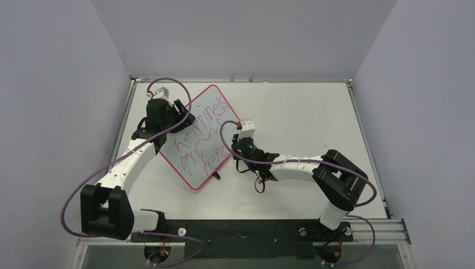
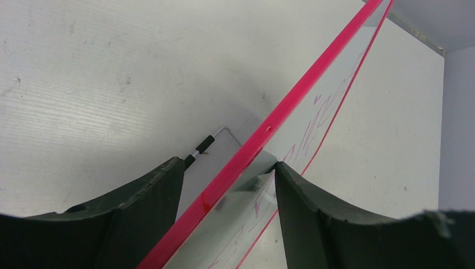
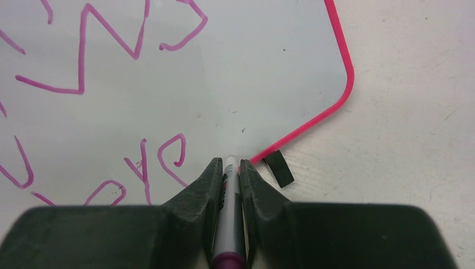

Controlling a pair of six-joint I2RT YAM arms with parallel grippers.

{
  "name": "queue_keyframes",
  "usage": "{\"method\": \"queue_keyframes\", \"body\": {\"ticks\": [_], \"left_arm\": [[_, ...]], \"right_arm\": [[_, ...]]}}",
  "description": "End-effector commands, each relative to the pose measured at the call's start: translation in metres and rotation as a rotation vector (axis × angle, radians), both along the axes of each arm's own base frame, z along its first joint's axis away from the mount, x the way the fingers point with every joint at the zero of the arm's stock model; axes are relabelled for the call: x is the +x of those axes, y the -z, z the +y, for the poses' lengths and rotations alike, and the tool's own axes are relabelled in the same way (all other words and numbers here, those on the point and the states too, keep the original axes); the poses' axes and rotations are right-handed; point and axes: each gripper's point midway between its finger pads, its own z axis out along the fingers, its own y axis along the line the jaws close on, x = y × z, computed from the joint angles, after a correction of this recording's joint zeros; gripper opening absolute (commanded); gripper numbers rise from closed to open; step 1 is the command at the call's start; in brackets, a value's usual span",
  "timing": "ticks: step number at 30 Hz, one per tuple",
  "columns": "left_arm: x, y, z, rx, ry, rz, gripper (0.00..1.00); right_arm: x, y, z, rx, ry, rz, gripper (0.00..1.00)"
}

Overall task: Write a sentence on the whiteboard
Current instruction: Write a sentence on the whiteboard, then put down the whiteboard marker without the cap at the center of the board.

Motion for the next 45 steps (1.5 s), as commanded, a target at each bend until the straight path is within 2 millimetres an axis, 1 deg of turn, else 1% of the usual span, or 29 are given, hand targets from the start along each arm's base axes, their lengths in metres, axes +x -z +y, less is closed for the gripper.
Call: {"method": "queue_keyframes", "body": {"ticks": [1,2,5,8,9,10,11,12,13,14,15,16,17,18,19,20,21,23,25,31,32,33,36,38,39,40,41,43,45], "left_arm": [[0.006,-0.027,-0.001,-0.006,0.010,-0.087,0.46],[0.006,-0.027,-0.001,-0.005,0.010,-0.088,0.46],[0.006,-0.026,-0.001,-0.006,0.010,-0.086,0.46],[0.006,-0.027,-0.001,-0.006,0.010,-0.086,0.46],[0.005,-0.027,-0.001,-0.006,0.010,-0.086,0.46],[0.005,-0.029,-0.001,-0.007,0.009,-0.090,0.46],[0.005,-0.028,-0.001,-0.006,0.008,-0.088,0.46],[0.005,-0.030,-0.001,-0.005,0.007,-0.090,0.46],[0.005,-0.029,0.000,-0.003,0.006,-0.090,0.46],[0.004,-0.029,0.000,-0.002,0.006,-0.089,0.46],[0.004,-0.029,0.000,-0.002,0.004,-0.089,0.46],[0.005,-0.030,0.000,-0.003,0.004,-0.089,0.46],[0.004,-0.030,0.000,-0.002,0.005,-0.089,0.46],[0.004,-0.031,0.000,-0.003,0.006,-0.090,0.46],[0.004,-0.030,0.000,-0.002,0.007,-0.089,0.46],[0.004,-0.032,0.000,-0.001,0.007,-0.092,0.46],[0.004,-0.032,0.000,-0.002,0.006,-0.093,0.46],[0.003,-0.033,0.000,-0.001,0.006,-0.095,0.46],[0.003,-0.034,0.001,-0.002,0.006,-0.097,0.46],[0.000,-0.036,0.000,-0.001,0.012,-0.106,0.46],[0.000,-0.037,0.000,-0.002,0.013,-0.110,0.47],[-0.001,-0.037,0.000,-0.002,0.013,-0.113,0.47],[-0.002,-0.038,-0.001,-0.013,0.013,-0.122,0.48],[-0.002,-0.040,-0.002,-0.023,0.017,-0.132,0.53],[-0.002,-0.042,-0.004,-0.030,0.027,-0.143,0.55],[-0.004,-0.043,-0.005,-0.034,0.031,-0.149,0.56],[-0.004,-0.046,-0.006,-0.043,0.036,-0.161,0.56],[-0.006,-0.051,-0.007,-0.050,0.045,-0.183,0.57],[-0.008,-0.055,-0.008,-0.050,0.053,-0.198,0.57]], "right_arm": [[0.020,-0.023,0.007,0.017,0.029,-0.048,0.00],[0.022,-0.026,0.006,0.020,0.031,-0.052,0.00],[0.027,-0.045,0.008,0.037,0.032,-0.080,0.00],[0.030,-0.070,0.007,0.058,0.035,-0.113,0.00],[0.028,-0.080,0.004,0.067,0.035,-0.128,0.00],[0.028,-0.086,0.003,0.072,0.035,-0.134,0.00],[0.025,-0.099,0.000,0.088,0.034,-0.151,0.00],[0.023,-0.101,-0.004,0.090,0.038,-0.155,0.00],[0.020,-0.115,-0.008,0.113,0.039,-0.172,0.00],[0.017,-0.117,-0.012,0.114,0.042,-0.175,0.00],[0.013,-0.129,-0.017,0.138,0.045,-0.190,0.00],[0.010,-0.129,-0.022,0.140,0.049,-0.189,0.00],[0.006,-0.142,-0.027,0.167,0.052,-0.207,0.00],[0.002,-0.138,-0.032,0.163,0.056,-0.202,0.00],[-0.001,-0.147,-0.038,0.182,0.061,-0.216,0.00],[-0.004,-0.141,-0.044,0.175,0.071,-0.209,0.00],[-0.007,-0.146,-0.049,0.188,0.080,-0.219,0.00],[-0.011,-0.140,-0.060,0.184,0.103,-0.216,0.00],[-0.014,-0.124,-0.071,0.160,0.129,-0.200,0.00],[-0.021,-0.099,-0.085,0.138,0.173,-0.149,0.00],[-0.022,-0.098,-0.087,0.144,0.179,-0.148,0.00],[-0.024,-0.093,-0.089,0.147,0.188,-0.138,0.00],[-0.028,-0.087,-0.084,0.170,0.162,-0.117,0.00],[-0.028,-0.085,-0.078,0.173,0.141,-0.106,0.00],[-0.028,-0.080,-0.077,0.162,0.136,-0.093,0.00],[-0.028,-0.081,-0.074,0.159,0.132,-0.088,0.00],[-0.028,-0.073,-0.075,0.134,0.137,-0.067,0.00],[-0.029,-0.065,-0.076,0.123,0.148,-0.041,0.00],[-0.033,-0.057,-0.076,0.149,0.146,-0.005,0.00]]}}
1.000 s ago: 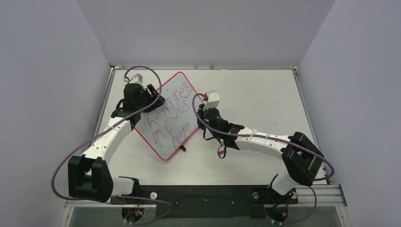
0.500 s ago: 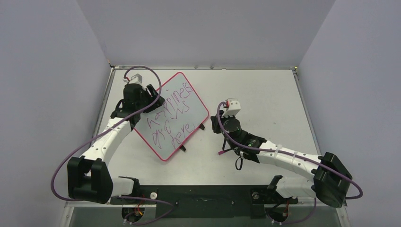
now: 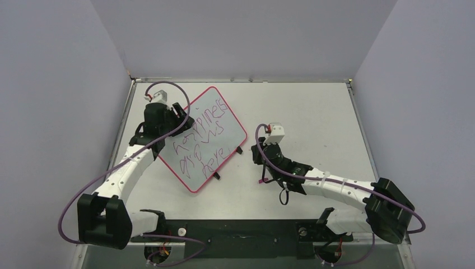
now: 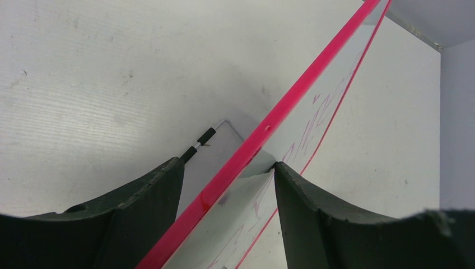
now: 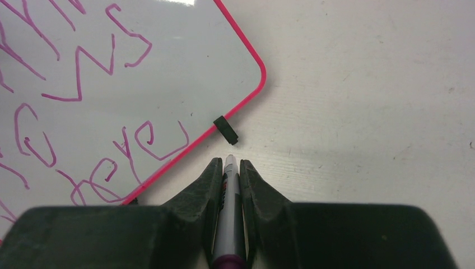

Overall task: Write a sentence on the whiteboard
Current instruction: Put down the whiteboard marker without the cap at the center of the board.

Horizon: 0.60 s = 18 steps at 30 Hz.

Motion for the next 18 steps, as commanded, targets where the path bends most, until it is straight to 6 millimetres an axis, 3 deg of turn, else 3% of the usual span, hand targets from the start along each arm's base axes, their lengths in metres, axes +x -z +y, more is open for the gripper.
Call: {"method": "queue_keyframes", "body": {"ticks": [1,5,10,18], "left_arm": [[0.005,-0.052,-0.010,-0.050,0.048,-0.179,0.57],[0.005,-0.053,-0.011,-0.051,0.055,-0.191,0.57],[0.006,-0.051,-0.012,-0.056,0.063,-0.189,0.58],[0.006,-0.051,-0.014,-0.062,0.067,-0.195,0.58]], "right_arm": [[-0.004,0.011,0.002,0.064,-0.004,0.075,0.00],[-0.017,0.023,0.004,0.237,-0.039,0.190,0.00],[-0.034,0.056,0.000,0.361,-0.112,0.414,0.00],[-0.043,0.101,-0.006,0.426,-0.127,0.604,0.00]]}}
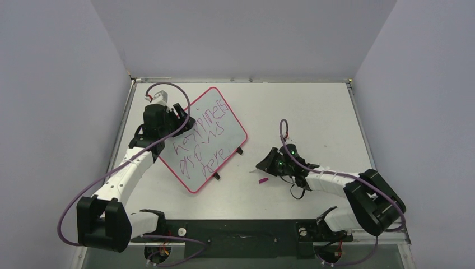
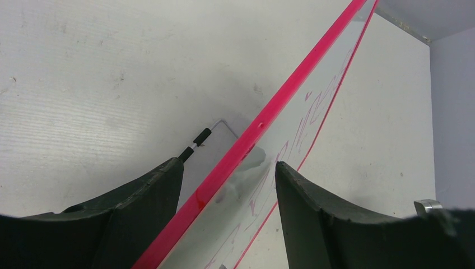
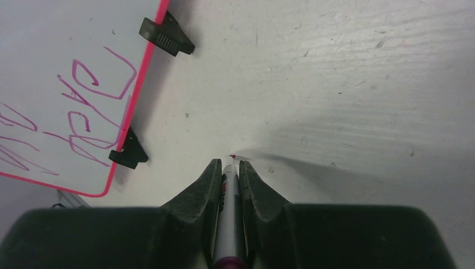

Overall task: Write a sentence on the whiteboard
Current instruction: Put down the whiteboard marker without the cap at the center of the board, then pass from the left arm to the right

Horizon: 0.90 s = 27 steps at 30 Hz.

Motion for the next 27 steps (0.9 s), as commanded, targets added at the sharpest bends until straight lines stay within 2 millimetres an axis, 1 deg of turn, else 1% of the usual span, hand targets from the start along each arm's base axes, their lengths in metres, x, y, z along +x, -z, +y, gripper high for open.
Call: {"method": "queue_keyframes", "body": {"ticks": [1,2,3,4,5,6,8,9,10,11,12,13,14,15,16,17,18,19,20,21,22,23,24,25,26,27], "left_arm": [[0.010,-0.046,-0.010,-0.060,0.034,-0.159,0.58],[0.010,-0.048,-0.010,-0.062,0.036,-0.162,0.58],[0.009,-0.048,-0.010,-0.060,0.037,-0.163,0.58],[0.009,-0.049,-0.010,-0.060,0.038,-0.166,0.58],[0.009,-0.050,-0.010,-0.059,0.040,-0.167,0.58],[0.008,-0.051,-0.010,-0.060,0.041,-0.171,0.58],[0.007,-0.053,-0.011,-0.062,0.045,-0.178,0.58],[0.007,-0.054,-0.011,-0.063,0.046,-0.181,0.58],[0.006,-0.055,-0.012,-0.064,0.049,-0.184,0.58],[0.006,-0.056,-0.012,-0.066,0.051,-0.188,0.58],[0.005,-0.056,-0.013,-0.069,0.056,-0.191,0.58],[0.005,-0.058,-0.013,-0.070,0.058,-0.198,0.58],[0.004,-0.058,-0.014,-0.074,0.065,-0.199,0.58],[0.003,-0.057,-0.014,-0.073,0.069,-0.198,0.58],[0.004,-0.064,-0.016,-0.078,0.081,-0.234,0.58],[0.003,-0.066,-0.017,-0.079,0.090,-0.245,0.58],[0.002,-0.071,-0.020,-0.081,0.110,-0.271,0.58],[0.001,-0.071,-0.022,-0.083,0.120,-0.277,0.58],[0.000,-0.076,-0.025,-0.086,0.140,-0.302,0.58],[-0.001,-0.077,-0.025,-0.087,0.147,-0.310,0.58],[-0.003,-0.084,-0.028,-0.092,0.165,-0.338,0.58],[-0.005,-0.087,-0.029,-0.094,0.175,-0.353,0.58],[-0.007,-0.092,-0.032,-0.095,0.195,-0.376,0.58],[-0.009,-0.096,-0.033,-0.095,0.204,-0.393,0.58],[-0.011,-0.101,-0.034,-0.089,0.215,-0.413,0.59],[-0.012,-0.105,-0.034,-0.084,0.216,-0.428,0.58]], "right_arm": [[-0.008,0.004,0.018,0.123,-0.069,0.068,0.03],[-0.008,0.007,0.017,0.124,-0.065,0.075,0.15],[-0.009,0.013,0.016,0.118,-0.063,0.089,0.22],[-0.008,0.014,0.016,0.119,-0.059,0.089,0.45],[-0.009,0.017,0.015,0.114,-0.056,0.097,0.57],[-0.008,0.018,0.014,0.111,-0.050,0.098,0.74],[-0.007,0.022,0.009,0.089,-0.037,0.106,0.80],[-0.004,0.021,0.007,0.077,-0.024,0.095,0.80],[-0.005,0.025,0.003,0.048,-0.022,0.105,0.81],[-0.001,0.021,0.000,0.033,-0.008,0.085,0.82],[-0.004,0.024,-0.005,-0.004,-0.009,0.095,0.82],[0.004,0.016,-0.008,-0.024,0.011,0.061,0.83],[0.000,0.020,-0.015,-0.076,0.006,0.073,0.83],[0.009,0.005,-0.017,-0.104,0.028,0.021,0.83],[0.005,0.002,-0.026,-0.168,0.016,0.016,0.84],[0.014,-0.013,-0.026,-0.197,0.029,-0.029,0.85],[0.011,-0.020,-0.030,-0.230,0.010,-0.035,0.85],[0.018,-0.039,-0.024,-0.218,0.002,-0.069,0.85],[0.017,-0.047,-0.025,-0.231,-0.016,-0.074,0.85],[0.025,-0.069,-0.017,-0.208,-0.023,-0.113,0.86],[0.025,-0.078,-0.016,-0.211,-0.031,-0.121,0.86],[0.032,-0.099,-0.008,-0.190,-0.033,-0.163,0.86],[0.034,-0.107,-0.006,-0.196,-0.042,-0.178,0.86],[0.041,-0.129,0.002,-0.190,-0.056,-0.232,0.87],[0.043,-0.134,0.005,-0.199,-0.070,-0.246,0.87],[0.049,-0.157,0.014,-0.196,-0.103,-0.310,0.87]]}}
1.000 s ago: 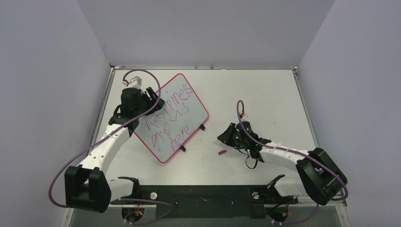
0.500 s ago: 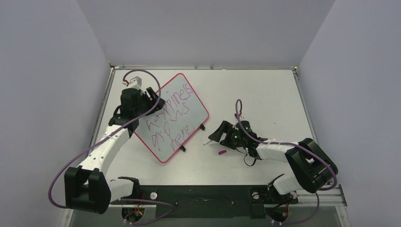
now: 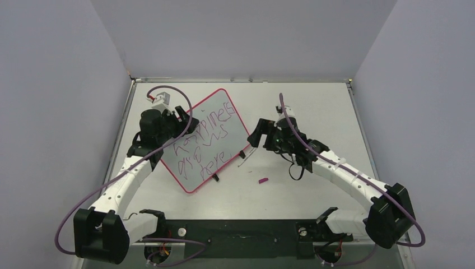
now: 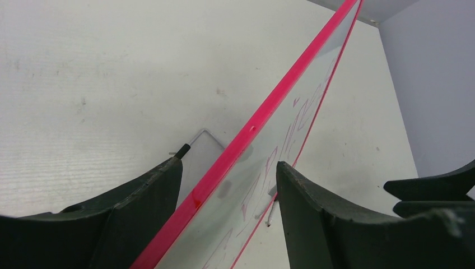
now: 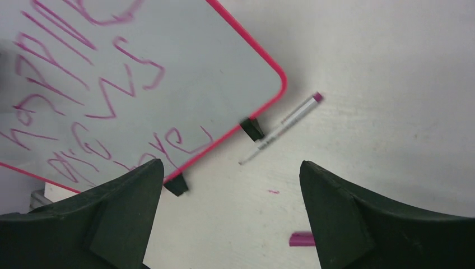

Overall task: Write a sentence on the whiteboard
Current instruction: Pass from the left arm to the right

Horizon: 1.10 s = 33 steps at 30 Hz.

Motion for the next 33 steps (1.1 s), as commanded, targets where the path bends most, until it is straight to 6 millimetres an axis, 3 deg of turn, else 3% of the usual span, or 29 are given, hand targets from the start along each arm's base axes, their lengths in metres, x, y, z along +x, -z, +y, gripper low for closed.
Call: {"method": "queue_keyframes", "body": {"ticks": [1,5,11,12,13,14,15,16,18,22,28,33], "left_arm": [[-0.001,-0.088,-0.018,-0.058,0.097,-0.311,0.59],[-0.003,-0.098,-0.015,-0.038,0.081,-0.355,0.58],[-0.002,-0.094,-0.014,-0.035,0.051,-0.372,0.58],[-0.001,-0.095,-0.014,-0.037,0.047,-0.377,0.58],[-0.001,-0.093,-0.015,-0.036,0.047,-0.373,0.58],[-0.001,-0.093,-0.015,-0.036,0.045,-0.373,0.58],[0.000,-0.091,-0.015,-0.034,0.042,-0.369,0.58],[-0.001,-0.090,-0.015,-0.033,0.042,-0.369,0.59],[-0.002,-0.089,-0.015,-0.031,0.040,-0.370,0.58],[-0.008,-0.087,-0.014,-0.031,0.041,-0.391,0.58],[-0.015,-0.095,-0.014,-0.034,0.053,-0.440,0.59],[-0.020,-0.100,-0.016,-0.030,0.076,-0.473,0.59]], "right_arm": [[0.017,-0.070,0.019,-0.046,-0.092,-0.183,0.87],[0.034,-0.115,0.051,-0.030,-0.192,-0.312,0.88],[0.065,-0.165,0.087,0.041,-0.070,-0.354,0.87],[0.070,-0.157,0.095,0.034,-0.059,-0.336,0.87],[0.072,-0.170,0.103,0.046,-0.054,-0.360,0.87],[0.077,-0.159,0.111,0.020,-0.059,-0.344,0.87],[0.080,-0.170,0.116,0.018,-0.070,-0.369,0.87],[0.085,-0.161,0.123,-0.008,-0.087,-0.361,0.88],[0.092,-0.165,0.129,-0.026,-0.106,-0.388,0.89],[0.103,-0.162,0.133,-0.049,-0.089,-0.392,0.90],[0.101,-0.167,0.137,-0.165,-0.057,-0.413,0.89],[0.092,-0.174,0.121,-0.229,-0.033,-0.424,0.90]]}}
